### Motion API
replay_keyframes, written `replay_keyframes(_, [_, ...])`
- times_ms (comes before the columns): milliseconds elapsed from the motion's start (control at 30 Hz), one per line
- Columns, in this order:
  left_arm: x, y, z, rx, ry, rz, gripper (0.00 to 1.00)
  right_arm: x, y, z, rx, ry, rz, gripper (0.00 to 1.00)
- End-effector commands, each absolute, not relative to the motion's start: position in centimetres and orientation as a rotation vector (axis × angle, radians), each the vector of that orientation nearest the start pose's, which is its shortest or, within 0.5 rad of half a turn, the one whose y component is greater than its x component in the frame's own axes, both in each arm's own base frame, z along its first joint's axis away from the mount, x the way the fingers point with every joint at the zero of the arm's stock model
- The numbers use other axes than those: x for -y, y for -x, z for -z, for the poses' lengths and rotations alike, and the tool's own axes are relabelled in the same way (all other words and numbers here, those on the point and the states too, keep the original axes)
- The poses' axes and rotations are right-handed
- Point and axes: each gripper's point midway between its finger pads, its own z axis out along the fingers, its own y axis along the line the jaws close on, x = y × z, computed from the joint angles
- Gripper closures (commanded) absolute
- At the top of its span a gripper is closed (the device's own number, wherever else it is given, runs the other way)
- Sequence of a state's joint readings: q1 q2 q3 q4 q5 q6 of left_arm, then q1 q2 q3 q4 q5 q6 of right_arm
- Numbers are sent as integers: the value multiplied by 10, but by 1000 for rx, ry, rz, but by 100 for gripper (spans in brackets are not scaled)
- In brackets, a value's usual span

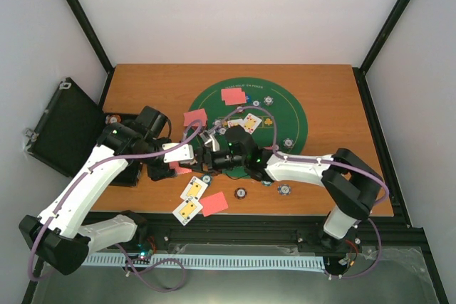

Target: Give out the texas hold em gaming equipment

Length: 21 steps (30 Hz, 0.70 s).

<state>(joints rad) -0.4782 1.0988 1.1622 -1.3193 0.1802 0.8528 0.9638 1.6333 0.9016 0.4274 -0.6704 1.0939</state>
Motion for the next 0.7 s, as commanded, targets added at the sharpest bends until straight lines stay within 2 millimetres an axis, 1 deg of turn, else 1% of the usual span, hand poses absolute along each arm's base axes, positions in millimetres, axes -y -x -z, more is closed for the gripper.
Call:
replay_keyframes(0, [132,-176,-200,-2147,-1759,194,82,-460,-167,-208,-2287,501,-1927,17])
replay_keyframes(133, [131,-175,-200,-2147,-1758,197,82,-474,-167,-203,-2295,514,-1950,18])
replay_keyframes(267, [129,-174,-198,-2149,-1766,184,83,-484,-172,-199,-2296,509,-1969,19])
replay_keyframes(367, [129,-174,-199,-2146,-1766,181,83,-485,-175,-186,-2329,497,-1967,21])
replay_keyframes(433, [129,-175,-201,-2144,-1764,181,83,-480,-178,-175,-2360,468,-1949,23])
replay_keyframes(567, [130,-174,-203,-2142,-1762,190,83,-459,-185,-154,-2415,398,-1908,30])
replay_keyframes(667, [131,-174,-202,-2144,-1760,197,83,-448,-188,-149,-2433,384,-1881,39])
